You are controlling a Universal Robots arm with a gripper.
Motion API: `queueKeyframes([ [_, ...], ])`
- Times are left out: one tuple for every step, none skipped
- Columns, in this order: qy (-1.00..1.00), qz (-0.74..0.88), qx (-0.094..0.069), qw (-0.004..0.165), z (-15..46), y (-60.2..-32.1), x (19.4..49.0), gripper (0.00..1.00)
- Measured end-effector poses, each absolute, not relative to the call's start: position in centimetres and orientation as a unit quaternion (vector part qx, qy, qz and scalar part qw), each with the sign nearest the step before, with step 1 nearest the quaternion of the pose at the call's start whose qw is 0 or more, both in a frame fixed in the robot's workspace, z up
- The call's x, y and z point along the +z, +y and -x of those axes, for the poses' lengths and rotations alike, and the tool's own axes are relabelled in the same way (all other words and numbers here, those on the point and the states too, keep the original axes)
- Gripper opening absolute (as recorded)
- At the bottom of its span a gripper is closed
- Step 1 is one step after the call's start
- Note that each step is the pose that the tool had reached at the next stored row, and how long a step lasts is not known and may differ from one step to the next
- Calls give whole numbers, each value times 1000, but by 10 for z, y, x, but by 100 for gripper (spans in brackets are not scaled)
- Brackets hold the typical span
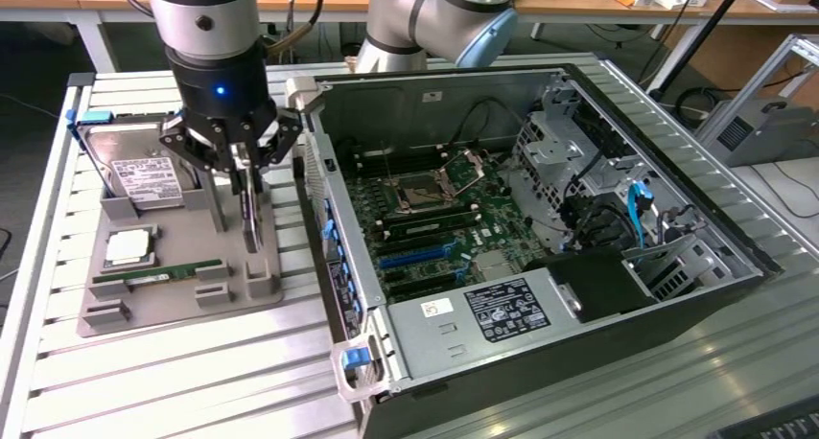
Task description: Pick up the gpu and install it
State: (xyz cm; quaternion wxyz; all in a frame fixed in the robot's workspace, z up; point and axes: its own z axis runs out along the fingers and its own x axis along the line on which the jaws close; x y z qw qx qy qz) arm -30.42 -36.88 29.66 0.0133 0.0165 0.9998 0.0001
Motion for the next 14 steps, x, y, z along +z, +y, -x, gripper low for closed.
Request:
queueKeyframes([
  [1000,-17,0,13,304,-369,297,27],
  [1000,-16,0,13,304,-369,297,27],
  [1000,-16,0,13,304,-369,298,27],
  [1000,-17,0,13,304,-369,298,27],
  [1000,-17,0,13,304,-369,299,27],
  [1000,-16,0,13,304,-369,299,27],
  [1000,-17,0,13,304,-369,300,27],
  [1000,-17,0,13,304,-369,300,27],
  [1000,-17,1,13,304,-369,301,27],
  [1000,-17,1,13,304,-369,301,27],
  [1000,-17,1,13,304,-369,302,27],
  [1000,-17,1,13,304,-369,302,27],
  [1000,-17,1,13,304,-369,302,27],
  [1000,-17,1,13,304,-369,303,27],
])
